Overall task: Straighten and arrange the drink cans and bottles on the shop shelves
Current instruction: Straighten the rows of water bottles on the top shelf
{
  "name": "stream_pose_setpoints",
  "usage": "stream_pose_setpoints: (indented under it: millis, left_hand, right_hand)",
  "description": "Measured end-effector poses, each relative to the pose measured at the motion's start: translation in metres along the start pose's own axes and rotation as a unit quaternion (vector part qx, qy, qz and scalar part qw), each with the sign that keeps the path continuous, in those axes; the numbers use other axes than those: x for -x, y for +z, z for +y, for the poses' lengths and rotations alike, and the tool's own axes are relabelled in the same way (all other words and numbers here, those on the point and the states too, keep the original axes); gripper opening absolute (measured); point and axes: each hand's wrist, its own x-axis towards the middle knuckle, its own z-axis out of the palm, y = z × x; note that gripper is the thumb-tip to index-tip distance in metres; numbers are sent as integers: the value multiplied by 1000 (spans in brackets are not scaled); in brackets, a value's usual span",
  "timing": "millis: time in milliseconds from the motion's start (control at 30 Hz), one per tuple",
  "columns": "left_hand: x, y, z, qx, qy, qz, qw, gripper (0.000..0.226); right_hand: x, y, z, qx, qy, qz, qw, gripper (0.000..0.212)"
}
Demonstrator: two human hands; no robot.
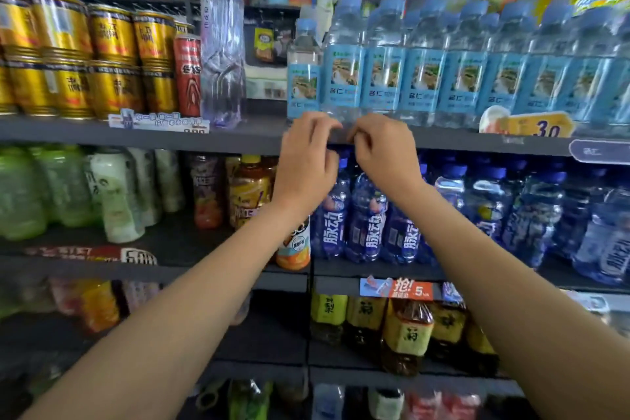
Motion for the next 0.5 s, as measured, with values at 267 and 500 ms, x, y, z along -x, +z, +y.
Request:
stream_pose_setpoints:
  millis: [267,500]
  left_hand:
    - [95,11,-7,-65,-68,-120,988,32]
    - [83,23,11,-71,-54,-181,979,30]
  right_hand:
    - [71,30,22,7,54,-156,986,26]
    - [88,33,29,-12,115,-164,980,29]
